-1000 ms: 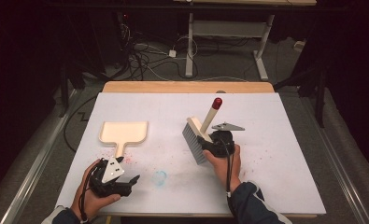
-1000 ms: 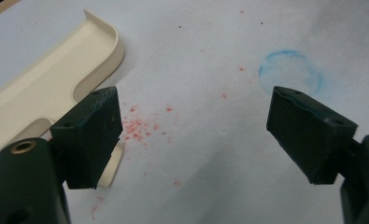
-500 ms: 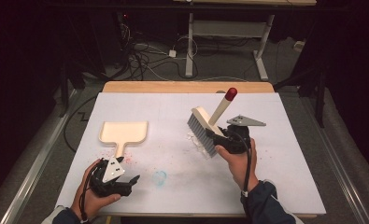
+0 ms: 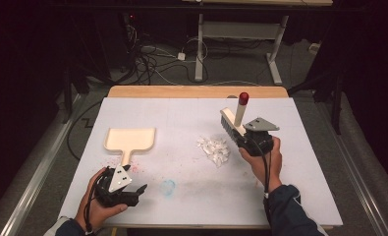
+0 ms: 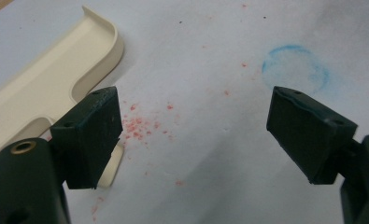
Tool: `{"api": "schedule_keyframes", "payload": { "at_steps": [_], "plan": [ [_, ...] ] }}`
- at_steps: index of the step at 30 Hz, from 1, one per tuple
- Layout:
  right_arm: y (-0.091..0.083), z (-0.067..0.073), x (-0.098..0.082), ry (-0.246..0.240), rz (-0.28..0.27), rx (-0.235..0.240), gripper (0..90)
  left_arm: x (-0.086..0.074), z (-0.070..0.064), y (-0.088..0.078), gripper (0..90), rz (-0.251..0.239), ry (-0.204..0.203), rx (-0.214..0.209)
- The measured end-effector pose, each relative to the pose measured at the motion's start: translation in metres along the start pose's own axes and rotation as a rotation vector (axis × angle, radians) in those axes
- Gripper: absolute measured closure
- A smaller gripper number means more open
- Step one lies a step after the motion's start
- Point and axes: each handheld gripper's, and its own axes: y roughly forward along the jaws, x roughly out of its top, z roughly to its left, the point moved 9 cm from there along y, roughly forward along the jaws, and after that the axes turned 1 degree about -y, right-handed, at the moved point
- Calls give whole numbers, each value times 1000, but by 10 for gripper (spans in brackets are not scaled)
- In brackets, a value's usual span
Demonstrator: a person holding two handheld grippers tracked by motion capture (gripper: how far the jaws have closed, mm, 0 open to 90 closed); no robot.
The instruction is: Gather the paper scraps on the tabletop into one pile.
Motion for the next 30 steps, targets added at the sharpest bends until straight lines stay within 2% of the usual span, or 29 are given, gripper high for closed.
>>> {"api": "schedule_keyframes", "payload": {
  "at_steps": [5,6,8,9,11,12,13,17,20,30],
  "plan": [
    [18,7,-6,-47,29,-11,679,-1,-2,1,174,12,-6,-10],
    [24,14,-8,-61,40,-11,679,0,-1,1,173,7,5,-6],
    [27,25,-8,-71,42,20,679,0,-2,2,174,9,8,-7],
    [27,25,-8,-71,42,20,679,-1,-3,2,174,16,1,-14],
    [29,42,-6,-86,42,40,679,-1,-3,2,174,16,0,-15],
    [29,42,-6,-86,42,40,679,-1,-4,2,174,17,3,-16],
    [29,48,-5,-90,39,59,679,-1,-4,2,174,17,4,-17],
    [30,64,-2,-138,34,60,678,-1,-4,2,174,16,4,-15],
    [29,64,-1,-147,28,51,679,-1,-4,2,174,13,0,-15],
    [3,43,19,-84,-81,72,678,-1,-4,2,174,13,0,-10]
  ]
}}
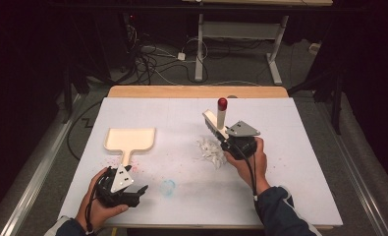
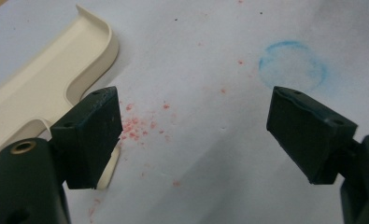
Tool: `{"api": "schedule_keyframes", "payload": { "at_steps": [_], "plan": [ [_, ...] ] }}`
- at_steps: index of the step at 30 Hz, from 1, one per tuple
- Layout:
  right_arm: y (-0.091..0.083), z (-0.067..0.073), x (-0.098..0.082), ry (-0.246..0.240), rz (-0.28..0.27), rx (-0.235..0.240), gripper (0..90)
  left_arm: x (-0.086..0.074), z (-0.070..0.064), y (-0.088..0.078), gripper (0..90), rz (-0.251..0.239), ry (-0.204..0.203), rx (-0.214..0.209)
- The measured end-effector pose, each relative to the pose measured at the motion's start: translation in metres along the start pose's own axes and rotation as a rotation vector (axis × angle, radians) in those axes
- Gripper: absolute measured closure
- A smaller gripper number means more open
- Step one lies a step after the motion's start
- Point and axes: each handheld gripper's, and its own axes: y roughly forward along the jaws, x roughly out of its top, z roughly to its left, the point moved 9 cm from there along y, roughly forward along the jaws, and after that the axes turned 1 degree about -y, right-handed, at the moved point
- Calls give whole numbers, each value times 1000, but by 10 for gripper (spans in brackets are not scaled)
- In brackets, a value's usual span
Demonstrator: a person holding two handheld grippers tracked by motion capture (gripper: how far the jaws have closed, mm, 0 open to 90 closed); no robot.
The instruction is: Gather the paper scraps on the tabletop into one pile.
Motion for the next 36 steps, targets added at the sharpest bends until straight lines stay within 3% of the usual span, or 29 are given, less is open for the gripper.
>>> {"api": "schedule_keyframes", "payload": {
  "at_steps": [3,4,6,10,11,12,13,14,15,16,17,18,21,23,25,30,36],
  "plan": [
    [-12,-3,6,8,-31,28,678,0,1,0,174,0,0,4],
    [-21,-2,10,10,-59,87,678,0,1,0,173,-1,0,4],
    [-26,-1,12,3,-69,112,678,0,1,0,173,1,3,6],
    [-44,12,11,-52,-98,265,678,-1,1,-1,174,1,3,8],
    [-51,22,7,-87,-98,358,678,-1,1,-1,174,3,3,8],
    [-54,27,4,-106,-94,404,678,-1,1,0,174,4,3,8],
    [-54,27,4,-106,-94,404,678,0,1,0,174,4,3,8],
    [-58,36,-3,-154,-93,495,678,0,0,0,174,3,2,8],
    [-58,40,-7,-173,-81,536,678,0,0,0,174,3,4,7],
    [-58,40,-7,-173,-81,536,678,0,0,1,174,5,6,6],
    [-55,46,-17,-213,-63,597,678,0,0,1,174,8,9,5],
    [-55,46,-17,-213,-63,597,678,0,0,1,174,9,10,3],
    [-44,50,-31,-245,-38,676,678,0,-1,2,174,9,6,-1],
    [-29,49,-42,-263,-20,707,678,-1,-1,2,174,9,4,-4],
    [-26,48,-41,-252,-34,720,679,-1,-1,3,174,12,5,-6],
    [-11,43,-35,-272,-49,706,678,0,-2,6,174,18,13,-13],
    [4,38,-25,-284,-41,639,679,0,-5,9,173,25,27,-20]
  ]
}}
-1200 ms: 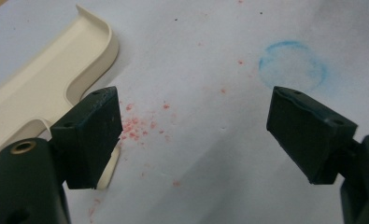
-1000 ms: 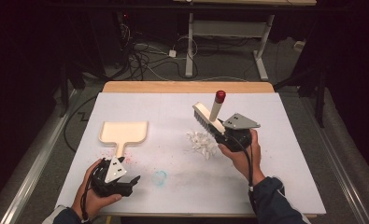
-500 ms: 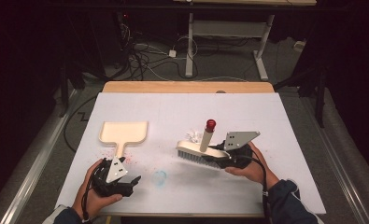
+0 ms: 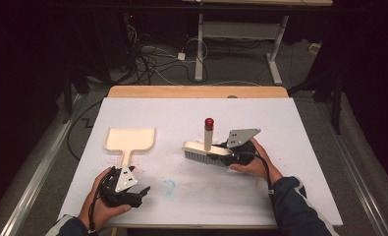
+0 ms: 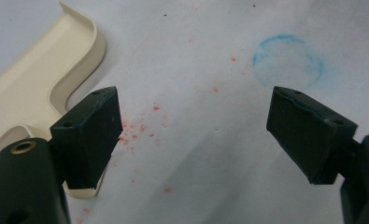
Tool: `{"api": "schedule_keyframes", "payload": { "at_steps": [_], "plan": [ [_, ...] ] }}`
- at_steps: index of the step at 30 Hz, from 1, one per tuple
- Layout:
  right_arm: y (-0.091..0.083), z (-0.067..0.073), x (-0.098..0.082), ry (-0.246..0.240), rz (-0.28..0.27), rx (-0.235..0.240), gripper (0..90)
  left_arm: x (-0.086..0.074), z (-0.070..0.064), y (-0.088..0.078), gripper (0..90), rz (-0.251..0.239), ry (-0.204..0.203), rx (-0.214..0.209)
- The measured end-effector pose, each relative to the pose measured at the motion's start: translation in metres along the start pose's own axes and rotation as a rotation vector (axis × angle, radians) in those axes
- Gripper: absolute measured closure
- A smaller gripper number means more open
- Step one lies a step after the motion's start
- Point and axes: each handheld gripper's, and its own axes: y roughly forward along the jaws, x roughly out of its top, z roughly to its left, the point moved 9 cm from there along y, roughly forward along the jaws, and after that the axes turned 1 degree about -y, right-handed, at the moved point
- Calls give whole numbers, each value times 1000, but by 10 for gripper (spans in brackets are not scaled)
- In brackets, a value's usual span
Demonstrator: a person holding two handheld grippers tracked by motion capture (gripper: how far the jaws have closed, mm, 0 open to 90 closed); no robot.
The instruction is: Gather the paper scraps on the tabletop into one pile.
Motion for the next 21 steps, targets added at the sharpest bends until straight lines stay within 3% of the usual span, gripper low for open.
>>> {"api": "schedule_keyframes", "payload": {
  "at_steps": [4,9,11,13,21],
  "plan": [
    [-1,-3,5,13,-29,-10,678,-1,1,0,173,2,-1,0],
    [-15,-5,20,21,-90,-38,678,0,1,0,174,2,0,5],
    [-25,-13,28,54,-118,-86,678,0,1,0,173,5,-1,14],
    [-27,-17,30,57,-125,-106,678,0,2,-1,173,6,-5,18],
    [-29,-61,24,95,-64,-294,677,0,4,0,174,7,-14,20]
  ]
}}
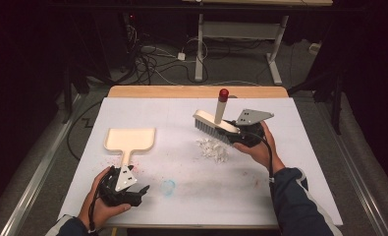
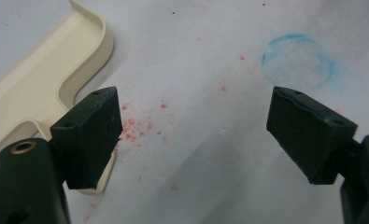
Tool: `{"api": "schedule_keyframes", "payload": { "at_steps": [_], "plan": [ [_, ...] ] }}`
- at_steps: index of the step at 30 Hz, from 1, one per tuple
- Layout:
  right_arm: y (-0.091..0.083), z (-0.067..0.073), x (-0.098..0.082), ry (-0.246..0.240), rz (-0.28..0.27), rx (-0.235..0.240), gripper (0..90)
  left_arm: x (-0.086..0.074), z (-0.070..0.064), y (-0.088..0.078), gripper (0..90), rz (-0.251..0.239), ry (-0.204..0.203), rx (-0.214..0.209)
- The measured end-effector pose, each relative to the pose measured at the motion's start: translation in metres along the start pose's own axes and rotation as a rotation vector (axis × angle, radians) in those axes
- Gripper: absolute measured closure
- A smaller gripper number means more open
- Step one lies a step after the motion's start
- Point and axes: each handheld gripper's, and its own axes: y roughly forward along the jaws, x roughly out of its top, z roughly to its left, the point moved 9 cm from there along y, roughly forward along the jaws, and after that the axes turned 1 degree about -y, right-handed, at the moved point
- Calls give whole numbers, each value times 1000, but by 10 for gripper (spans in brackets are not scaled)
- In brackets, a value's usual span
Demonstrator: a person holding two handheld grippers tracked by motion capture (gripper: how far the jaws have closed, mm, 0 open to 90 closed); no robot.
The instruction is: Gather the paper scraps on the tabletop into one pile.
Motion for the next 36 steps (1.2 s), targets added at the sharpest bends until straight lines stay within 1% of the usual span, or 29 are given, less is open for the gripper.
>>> {"api": "schedule_keyframes", "payload": {
  "at_steps": [1,3,5,8,10,11,12,13,14,15,16,17,18,19,20,22,24,26,27,28,29,30,32,33,35,36],
  "plan": [
    [3,-5,-2,5,7,-25,678,0,0,0,174,1,0,0],
    [9,-11,-4,10,15,-39,678,0,0,1,174,2,1,-1],
    [16,-17,-7,22,29,-77,678,0,0,1,174,2,2,1],
    [28,-23,-13,-10,68,-112,678,-1,0,1,174,5,5,-2],
    [34,-24,-19,-21,91,-109,678,-1,0,1,175,7,8,-4],
    [40,-23,-25,-32,115,-95,678,-1,-1,1,175,7,8,-6],
    [40,-23,-25,-32,115,-95,678,-1,-1,1,175,7,8,-8],
    [42,-21,-28,-41,130,-91,678,-1,-1,2,175,7,7,-10],
    [44,-20,-30,-55,144,-99,678,-1,-1,2,175,6,7,-10],
    [46,-14,-30,-54,133,-62,678,-1,-2,2,175,6,8,-11],
    [46,-14,-30,-54,133,-62,678,-1,-2,2,175,6,8,-10],
    [47,-11,-30,-50,127,-39,678,-1,-1,2,175,7,9,-10],
    [46,-4,-30,-67,113,-11,678,-1,-1,1,175,6,10,-10],
    [46,0,-31,-71,109,18,678,-1,-1,1,175,6,13,-10],
    [46,0,-31,-71,109,18,678,-1,-2,1,175,5,12,-11],
    [43,6,-33,-85,106,49,678,-1,-2,2,175,5,10,-13],
    [39,9,-34,-98,102,64,678,0,-3,2,175,6,11,-13],
    [31,12,-35,-94,86,90,679,0,-3,2,175,6,20,-15],
    [31,12,-35,-94,86,90,679,0,-4,2,175,4,22,-20],
    [29,12,-35,-94,79,108,679,0,-4,2,176,2,23,-23],
    [25,11,-36,-95,76,98,678,1,-5,2,176,4,24,-21],
    [25,11,-36,-95,76,98,678,1,-4,2,176,5,25,-20],
    [22,8,-36,-83,62,81,679,0,-4,2,176,10,28,-17],
    [20,7,-34,-70,49,69,678,1,-3,2,176,8,26,-16],
    [16,3,-30,-57,18,51,678,0,-3,1,176,9,23,-15],
    [14,1,-28,-53,8,34,678,1,-3,2,176,5,19,-13]
  ]
}}
